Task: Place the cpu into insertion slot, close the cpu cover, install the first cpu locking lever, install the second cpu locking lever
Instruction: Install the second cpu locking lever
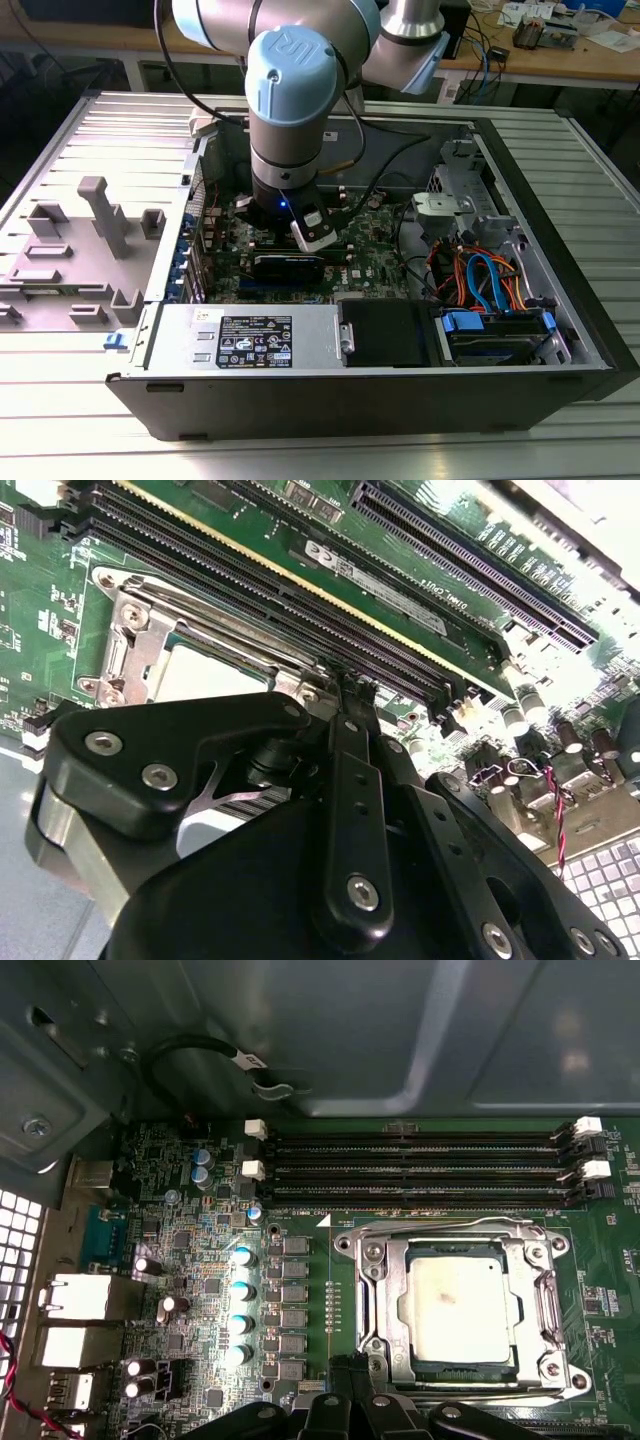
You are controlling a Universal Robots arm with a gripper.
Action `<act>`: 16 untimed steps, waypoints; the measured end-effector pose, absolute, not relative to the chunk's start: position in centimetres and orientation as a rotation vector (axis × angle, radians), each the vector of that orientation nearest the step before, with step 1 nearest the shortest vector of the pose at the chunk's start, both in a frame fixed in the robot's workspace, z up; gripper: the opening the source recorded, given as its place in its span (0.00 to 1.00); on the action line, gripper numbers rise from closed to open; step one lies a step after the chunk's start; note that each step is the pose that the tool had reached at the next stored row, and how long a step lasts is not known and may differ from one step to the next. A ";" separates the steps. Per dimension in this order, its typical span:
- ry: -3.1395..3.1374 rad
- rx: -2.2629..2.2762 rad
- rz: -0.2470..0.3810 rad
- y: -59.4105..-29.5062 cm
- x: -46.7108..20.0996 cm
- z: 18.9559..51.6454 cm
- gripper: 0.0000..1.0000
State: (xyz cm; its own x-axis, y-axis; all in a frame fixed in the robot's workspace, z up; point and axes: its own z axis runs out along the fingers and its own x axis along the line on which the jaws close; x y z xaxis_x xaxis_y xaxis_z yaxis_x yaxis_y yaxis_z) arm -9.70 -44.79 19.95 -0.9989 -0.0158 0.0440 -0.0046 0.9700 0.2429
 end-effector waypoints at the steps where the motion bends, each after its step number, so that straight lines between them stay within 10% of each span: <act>1: -3.073 0.016 -0.376 -44.8 -9.7 19.9 0.11; 16: -3.075 0.016 -0.361 -44.7 -9.7 21.3 0.11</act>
State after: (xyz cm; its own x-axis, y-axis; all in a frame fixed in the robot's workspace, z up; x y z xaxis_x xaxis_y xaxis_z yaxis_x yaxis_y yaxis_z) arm -9.71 -44.72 21.30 -0.9989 -0.0153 0.0442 -0.0047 0.9728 0.2315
